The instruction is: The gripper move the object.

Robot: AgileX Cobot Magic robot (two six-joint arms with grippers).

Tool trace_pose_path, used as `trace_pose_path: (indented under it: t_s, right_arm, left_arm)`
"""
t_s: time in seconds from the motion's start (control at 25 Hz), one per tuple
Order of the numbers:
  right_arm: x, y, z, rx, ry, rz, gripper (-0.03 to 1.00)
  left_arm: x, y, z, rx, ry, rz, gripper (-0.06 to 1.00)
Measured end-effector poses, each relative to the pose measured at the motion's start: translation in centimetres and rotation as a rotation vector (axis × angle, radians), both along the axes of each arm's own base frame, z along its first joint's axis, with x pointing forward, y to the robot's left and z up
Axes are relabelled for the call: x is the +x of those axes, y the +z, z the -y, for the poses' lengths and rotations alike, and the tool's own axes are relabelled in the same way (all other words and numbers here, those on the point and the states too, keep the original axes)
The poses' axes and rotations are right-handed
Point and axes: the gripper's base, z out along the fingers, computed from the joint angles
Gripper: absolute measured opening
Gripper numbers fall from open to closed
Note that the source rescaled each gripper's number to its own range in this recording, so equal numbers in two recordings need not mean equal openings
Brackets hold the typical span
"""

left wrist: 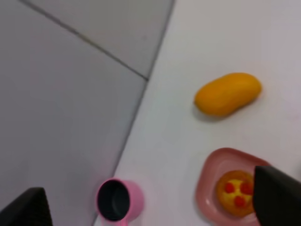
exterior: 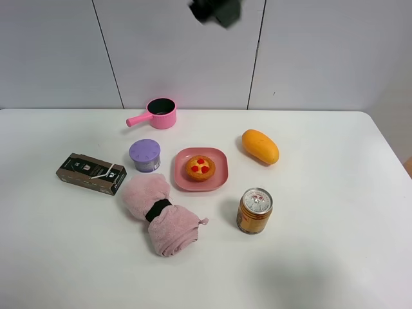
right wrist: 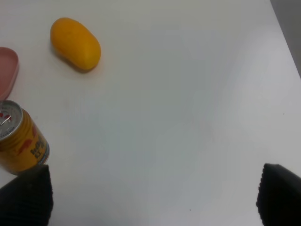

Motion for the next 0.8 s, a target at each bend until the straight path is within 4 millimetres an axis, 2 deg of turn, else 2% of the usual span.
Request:
trace_pose_path:
  t_s: [0.08, 0.24, 0.4, 0.48, 0.64, 0.68, 0.8]
  right_arm:
    - [0.0, 0.0, 0.0, 0.000, 0.000, 0.000, 1.00]
    - [0.0, 0.0, 0.0, 0.000, 0.000, 0.000, 1.00]
    - [0.0, 0.0, 0.0, 0.000, 0.000, 0.000, 1.00]
    - [0.0, 0.0, 0.0, 0.000, 0.000, 0.000, 1.00]
    - [0.0, 0.0, 0.0, 0.000, 0.000, 0.000, 1.00]
    - [0.0, 0.0, 0.0, 0.000, 0.000, 0.000, 1.00]
    - [0.0, 0.0, 0.0, 0.000, 0.000, 0.000, 1.00]
  left_arm:
    - [0.4, 2.4, -3.6, -0.058, 0.071, 0.037, 0.60]
    - [0.7, 6.0, -10.5, -0.134, 0.185, 0.098, 0.60]
    - [-1.1, 9.1, -16.8, -0.134, 0.255, 0.203, 0.60]
    - [-2.7, 10.2, -19.7, -0.136, 0.312, 0.246, 0.60]
    - [-6.5, 10.6, -24.1, -0.124, 0.415, 0.287, 0.60]
    - [-8.6, 10.0, -25.5, -0.114, 0.452, 0.288, 0.60]
    - [-12.2, 8.5, -26.9, -0.102, 0.473, 0.282, 0.60]
